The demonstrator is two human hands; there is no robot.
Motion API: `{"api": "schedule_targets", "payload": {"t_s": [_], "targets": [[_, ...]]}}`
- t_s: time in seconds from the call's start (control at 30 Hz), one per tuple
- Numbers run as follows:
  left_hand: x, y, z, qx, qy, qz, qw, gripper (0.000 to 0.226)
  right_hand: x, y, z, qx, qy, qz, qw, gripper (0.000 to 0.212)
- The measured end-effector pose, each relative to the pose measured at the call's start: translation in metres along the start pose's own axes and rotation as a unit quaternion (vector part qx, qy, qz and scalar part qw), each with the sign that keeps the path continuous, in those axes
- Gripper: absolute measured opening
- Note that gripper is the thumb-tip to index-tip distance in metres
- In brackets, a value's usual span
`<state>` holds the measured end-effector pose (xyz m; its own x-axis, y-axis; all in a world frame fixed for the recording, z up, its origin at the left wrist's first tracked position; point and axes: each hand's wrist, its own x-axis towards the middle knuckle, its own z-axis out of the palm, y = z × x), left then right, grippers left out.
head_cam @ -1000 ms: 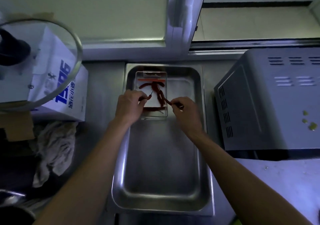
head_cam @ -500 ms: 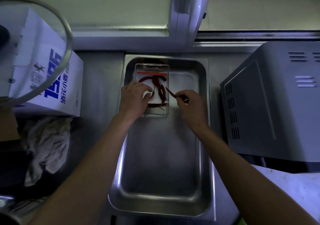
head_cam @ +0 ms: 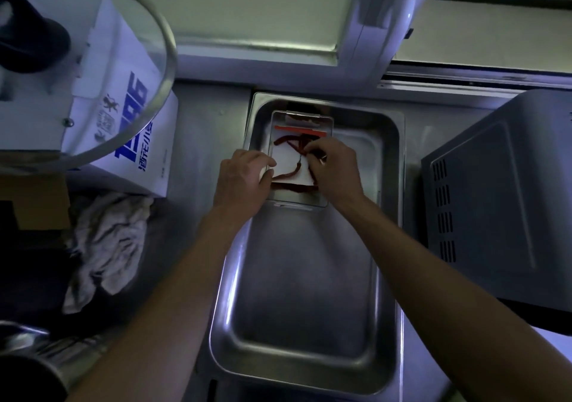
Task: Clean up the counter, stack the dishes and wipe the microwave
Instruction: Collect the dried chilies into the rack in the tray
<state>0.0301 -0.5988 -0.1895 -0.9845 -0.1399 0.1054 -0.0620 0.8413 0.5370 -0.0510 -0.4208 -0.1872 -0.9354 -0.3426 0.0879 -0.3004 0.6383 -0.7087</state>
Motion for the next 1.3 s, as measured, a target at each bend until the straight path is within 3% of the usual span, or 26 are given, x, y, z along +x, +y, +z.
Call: {"api": "schedule_targets", "payload": {"t_s": [0.27, 0.47, 0.7, 0.87, 1.03, 1.3], "targets": [[0.0, -0.011, -0.006, -0.002, 0.004, -0.01, 1.0, 0.017, 0.025, -0.004, 0.024, -0.081, -0.094, -0.039, 0.992, 0.022], [-0.013, 0.002, -0.014, -0.011, -0.02, -0.027, 0.999, 0.016, 0.006, -0.006, 0.007, -0.074, -0.077, -0.031, 0.994, 0.021], [-0.056, 0.049, -0.026, -0.018, -0.028, -0.016, 0.999, 0.021, -0.065, -0.013, -0.041, -0.037, -0.068, 0.021, 0.997, 0.027], [-0.1, 0.085, -0.022, 0.032, -0.096, -0.032, 0.994, 0.032, -0.126, -0.009, -0.077, -0.052, -0.132, 0.057, 0.988, 0.036], [-0.148, 0.124, -0.008, 0.079, -0.158, -0.039, 0.983, 0.041, -0.187, 0.0, -0.107, -0.085, -0.161, 0.033, 0.983, 0.039], [-0.221, 0.178, 0.027, 0.125, -0.169, 0.002, 0.978, 0.038, -0.271, 0.039, -0.147, -0.037, -0.154, 0.011, 0.987, 0.035]]}}
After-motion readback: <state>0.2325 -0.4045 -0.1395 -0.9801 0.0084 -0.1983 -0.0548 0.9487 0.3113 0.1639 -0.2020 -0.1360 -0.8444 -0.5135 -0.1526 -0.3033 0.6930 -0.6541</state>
